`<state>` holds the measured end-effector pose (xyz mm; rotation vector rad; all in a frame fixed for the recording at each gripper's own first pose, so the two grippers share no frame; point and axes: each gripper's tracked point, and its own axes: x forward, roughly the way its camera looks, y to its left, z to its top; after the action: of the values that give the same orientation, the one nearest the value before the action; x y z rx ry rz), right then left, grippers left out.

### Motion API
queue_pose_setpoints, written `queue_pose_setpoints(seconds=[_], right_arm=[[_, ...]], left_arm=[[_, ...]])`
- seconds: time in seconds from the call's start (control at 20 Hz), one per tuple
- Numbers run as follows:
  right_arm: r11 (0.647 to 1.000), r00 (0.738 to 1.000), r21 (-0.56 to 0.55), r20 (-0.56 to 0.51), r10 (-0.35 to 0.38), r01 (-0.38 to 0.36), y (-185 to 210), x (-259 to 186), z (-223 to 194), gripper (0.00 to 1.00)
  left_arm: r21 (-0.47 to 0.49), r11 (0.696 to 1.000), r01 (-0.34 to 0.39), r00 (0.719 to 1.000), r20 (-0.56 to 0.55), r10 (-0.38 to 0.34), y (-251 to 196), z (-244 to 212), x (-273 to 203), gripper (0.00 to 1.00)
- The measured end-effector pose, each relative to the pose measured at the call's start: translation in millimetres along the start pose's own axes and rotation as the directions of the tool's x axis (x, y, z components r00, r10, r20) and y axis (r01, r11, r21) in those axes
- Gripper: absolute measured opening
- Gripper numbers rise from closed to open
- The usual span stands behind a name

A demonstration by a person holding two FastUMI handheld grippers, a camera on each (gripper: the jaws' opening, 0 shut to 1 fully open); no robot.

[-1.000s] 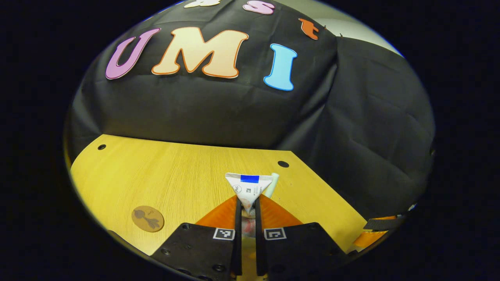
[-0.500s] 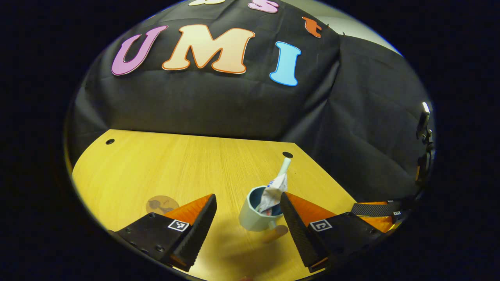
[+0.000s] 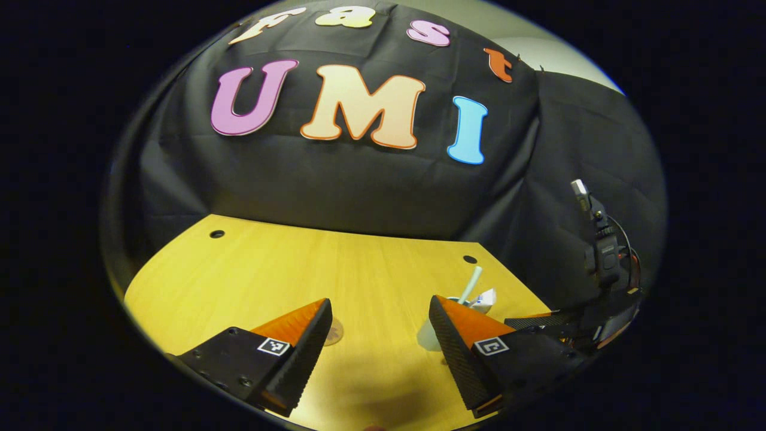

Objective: Put the toothbrush and toothpaste on the desktop into the cup, then pick up the cup and place it on the coaster on the desktop.

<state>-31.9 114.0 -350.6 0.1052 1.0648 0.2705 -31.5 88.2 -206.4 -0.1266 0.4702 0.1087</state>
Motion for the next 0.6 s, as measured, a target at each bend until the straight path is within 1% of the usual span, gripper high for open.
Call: queue_pose_setpoints(seconds=[0.05, 0.1, 0.15, 0.2, 0.25, 0.3, 0.35, 0.45, 0.6], right_arm=[[1.0, 1.0, -0.01, -0.027, -0.001, 0.001, 4.1, 5.0, -2.6, 0.98], [1.0, 0.999, -0.02, -0.052, -0.017, 0.016, 5.4, 10.8, -3.5, 0.99], [0.999, 0.997, -0.024, -0.072, -0.033, 0.032, 5.3, 15.7, -4.1, 0.94], [0.999, 0.995, -0.022, -0.09, -0.045, 0.044, 5.5, 20.2, -1.7, 0.99], [0.998, 0.992, -0.018, -0.115, -0.056, 0.054, 6.1, 24.1, -0.9, 0.94], [0.998, 0.989, -0.014, -0.137, -0.062, 0.061, 7.2, 28.6, -1.7, 0.94], [0.998, 0.985, -0.015, -0.156, -0.07, 0.069, 7.6, 32.4, -1.3, 0.99], [0.994, 0.977, -0.035, -0.184, -0.107, 0.102, 4.6, 39.6, -0.8, 0.99], [0.991, 0.961, -0.045, -0.239, -0.136, 0.129, 5.8, 50.4, -5.7, 0.98]], left_arm=[[0.003, 1.0, -0.01, 1.0, 0.01, 0.01, 8.1, 1.9, -5.3, 0.95], [-0.007, 1.0, -0.01, 1.0, 0.01, 0.01, 13.4, 1.9, -11.0, 0.95], [-0.018, 1.0, -0.007, 1.0, 0.012, 0.007, 16.6, 1.1, -17.9, 0.95], [-0.018, 1.0, -0.007, 1.0, 0.018, 0.007, 21.4, 0.5, -24.4, 0.95], [-0.01, 1.0, -0.012, 1.0, 0.022, 0.012, 27.5, -0.6, -30.3, 0.95], [0.001, 1.0, -0.016, 1.0, 0.026, 0.016, 33.3, -2.0, -36.0, 0.95], [0.007, 1.0, -0.016, 1.0, 0.027, 0.016, 37.2, -3.7, -40.3, 0.95], [0.004, 1.0, -0.006, 1.0, 0.019, 0.006, 42.4, -10.0, -49.2, 0.95], [-0.003, 1.0, -0.021, 1.0, 0.012, 0.021, 56.1, -13.7, -58.4, 0.95]])
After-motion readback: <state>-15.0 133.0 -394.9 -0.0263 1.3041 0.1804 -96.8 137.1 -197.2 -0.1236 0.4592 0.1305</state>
